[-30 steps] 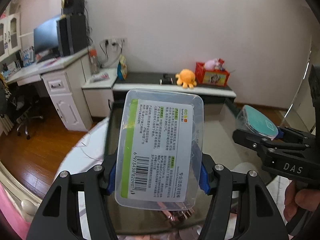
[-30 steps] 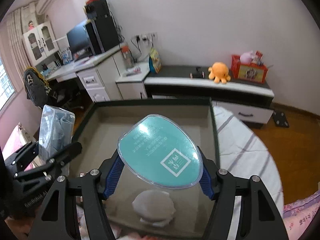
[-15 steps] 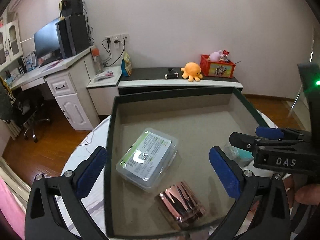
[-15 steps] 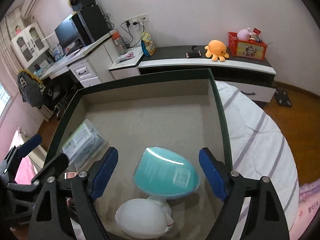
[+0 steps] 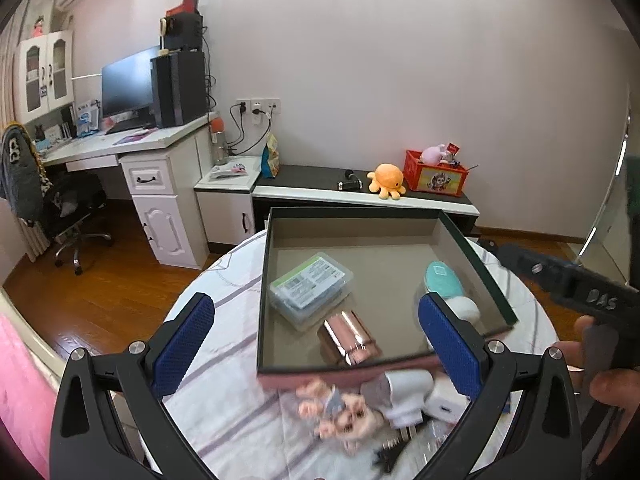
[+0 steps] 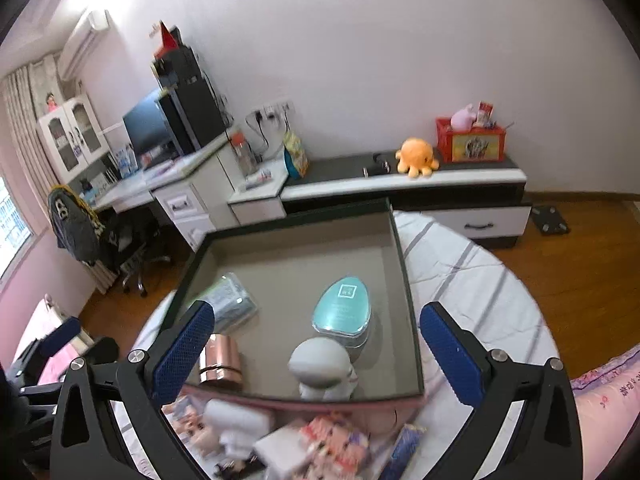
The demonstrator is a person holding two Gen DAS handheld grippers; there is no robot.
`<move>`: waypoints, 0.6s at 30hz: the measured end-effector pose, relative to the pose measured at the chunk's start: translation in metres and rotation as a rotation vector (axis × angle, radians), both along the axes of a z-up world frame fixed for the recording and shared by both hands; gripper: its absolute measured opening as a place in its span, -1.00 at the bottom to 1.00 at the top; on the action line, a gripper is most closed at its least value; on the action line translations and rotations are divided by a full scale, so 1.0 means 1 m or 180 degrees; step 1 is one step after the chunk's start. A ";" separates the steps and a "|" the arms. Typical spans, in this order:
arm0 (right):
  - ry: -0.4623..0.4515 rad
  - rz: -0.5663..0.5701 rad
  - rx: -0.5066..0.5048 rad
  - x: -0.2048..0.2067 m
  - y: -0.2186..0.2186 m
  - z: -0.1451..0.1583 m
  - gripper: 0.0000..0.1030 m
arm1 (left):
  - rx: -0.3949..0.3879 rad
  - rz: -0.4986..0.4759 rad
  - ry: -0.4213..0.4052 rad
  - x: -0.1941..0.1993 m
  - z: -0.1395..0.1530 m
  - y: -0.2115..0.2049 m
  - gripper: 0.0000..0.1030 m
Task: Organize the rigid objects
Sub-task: 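Withdraw both tools and move toward the pig doll and pink block figure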
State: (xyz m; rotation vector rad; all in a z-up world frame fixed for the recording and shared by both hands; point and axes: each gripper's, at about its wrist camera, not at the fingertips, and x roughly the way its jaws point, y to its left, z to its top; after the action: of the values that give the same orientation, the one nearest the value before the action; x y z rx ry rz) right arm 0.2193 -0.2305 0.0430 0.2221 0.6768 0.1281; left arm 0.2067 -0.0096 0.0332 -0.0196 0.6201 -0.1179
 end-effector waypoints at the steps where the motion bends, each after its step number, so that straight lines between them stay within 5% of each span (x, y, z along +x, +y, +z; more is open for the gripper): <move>1: -0.0070 -0.0021 -0.0016 -0.011 0.000 0.007 1.00 | -0.0003 0.0006 -0.0015 -0.006 0.003 0.001 1.00; 18: -0.0607 -0.0275 -0.0414 -0.142 0.011 0.050 1.00 | 0.0012 0.0174 -0.0398 -0.105 0.041 0.001 1.00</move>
State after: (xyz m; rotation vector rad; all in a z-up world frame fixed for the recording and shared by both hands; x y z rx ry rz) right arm 0.0773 -0.2193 0.0929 0.1120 0.4829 0.0216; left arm 0.1013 -0.0083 0.0743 -0.0253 0.4943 -0.0645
